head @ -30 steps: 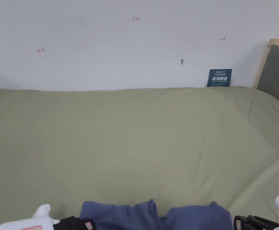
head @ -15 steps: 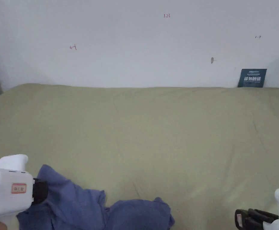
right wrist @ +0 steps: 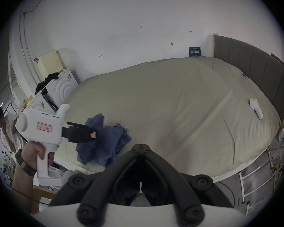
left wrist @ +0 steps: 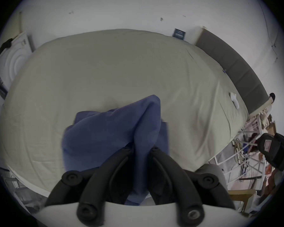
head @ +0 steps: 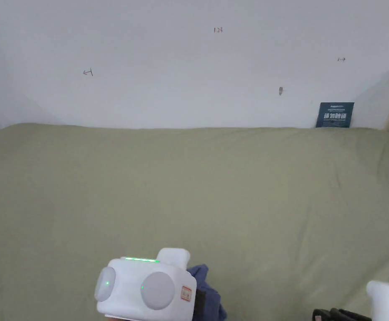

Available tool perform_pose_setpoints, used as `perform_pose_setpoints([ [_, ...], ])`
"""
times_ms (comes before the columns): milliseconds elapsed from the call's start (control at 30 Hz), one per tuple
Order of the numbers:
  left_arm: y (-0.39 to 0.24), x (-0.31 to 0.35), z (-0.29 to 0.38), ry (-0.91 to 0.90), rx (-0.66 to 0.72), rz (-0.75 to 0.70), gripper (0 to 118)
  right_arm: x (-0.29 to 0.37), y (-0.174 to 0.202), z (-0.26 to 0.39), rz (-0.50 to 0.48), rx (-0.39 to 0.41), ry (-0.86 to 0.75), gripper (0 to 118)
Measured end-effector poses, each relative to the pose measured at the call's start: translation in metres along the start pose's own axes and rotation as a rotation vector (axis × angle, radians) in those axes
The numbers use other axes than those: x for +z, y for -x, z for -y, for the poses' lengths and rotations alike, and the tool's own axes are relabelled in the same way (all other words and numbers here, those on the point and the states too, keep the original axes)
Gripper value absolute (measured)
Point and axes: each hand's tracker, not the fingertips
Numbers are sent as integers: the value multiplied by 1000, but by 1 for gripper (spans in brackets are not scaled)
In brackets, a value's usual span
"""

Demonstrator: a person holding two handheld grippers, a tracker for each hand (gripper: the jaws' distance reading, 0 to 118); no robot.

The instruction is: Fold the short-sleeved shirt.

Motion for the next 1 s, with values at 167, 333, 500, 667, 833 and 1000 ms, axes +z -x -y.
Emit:
perform_pose_setpoints([
  [167, -5, -40, 5, 86, 64, 48, 20, 5, -14, 4, 16, -43, -4, 2],
  [333, 5, -48, 8, 81, 292, 261, 70, 5, -20, 6, 34, -68, -5, 2],
  [500, 13, 0, -1, -29, 199, 281, 70, 6, -18, 7, 23, -58, -3, 2],
  [667, 43, 17, 8, -122, 132, 306, 58, 3, -13, 8, 12, -53, -1, 2],
  [833, 78, -29, 47, -130, 304, 402, 4, 8, -7, 12, -5, -45, -5, 2],
  [1000, 70, -54, 84, -102, 337, 462, 3, 11, -7, 14, -5, -48, -10, 2],
])
